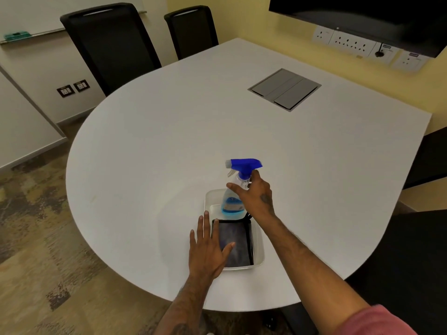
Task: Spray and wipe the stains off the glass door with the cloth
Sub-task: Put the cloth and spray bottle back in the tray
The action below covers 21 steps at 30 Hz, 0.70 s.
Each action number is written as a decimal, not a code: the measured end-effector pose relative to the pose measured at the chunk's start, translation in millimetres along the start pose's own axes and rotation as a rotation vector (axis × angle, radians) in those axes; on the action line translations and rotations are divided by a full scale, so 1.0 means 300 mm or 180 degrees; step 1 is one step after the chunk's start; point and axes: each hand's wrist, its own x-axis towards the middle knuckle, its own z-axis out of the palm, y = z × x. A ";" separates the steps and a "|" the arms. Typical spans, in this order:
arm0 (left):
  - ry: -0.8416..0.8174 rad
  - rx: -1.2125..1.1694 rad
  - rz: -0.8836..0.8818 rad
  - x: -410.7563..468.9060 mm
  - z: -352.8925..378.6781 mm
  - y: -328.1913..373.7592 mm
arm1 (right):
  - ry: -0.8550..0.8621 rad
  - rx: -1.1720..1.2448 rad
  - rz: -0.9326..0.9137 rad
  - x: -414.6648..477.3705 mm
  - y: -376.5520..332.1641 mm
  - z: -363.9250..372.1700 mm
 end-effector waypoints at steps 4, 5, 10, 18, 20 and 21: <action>0.0002 -0.0117 -0.0018 0.004 0.008 0.002 | -0.0063 -0.0063 0.0085 -0.005 0.026 0.029; 0.0007 -0.0146 -0.0018 0.005 0.009 0.001 | -0.0084 -0.0072 0.0114 -0.005 0.028 0.036; -0.0037 -0.0072 -0.0033 0.005 0.012 0.000 | -0.0161 -0.0062 0.0205 -0.012 0.024 0.065; -0.0124 -0.0132 -0.0010 0.004 -0.011 0.004 | -0.0270 -0.0186 0.0258 -0.021 0.027 0.083; -0.0104 -0.0195 0.0021 0.002 -0.025 0.004 | -0.0383 -0.0225 0.0239 -0.020 0.022 0.082; -0.0089 -0.0247 0.0038 0.002 -0.035 0.006 | -0.0436 -0.0279 0.0225 -0.019 0.019 0.080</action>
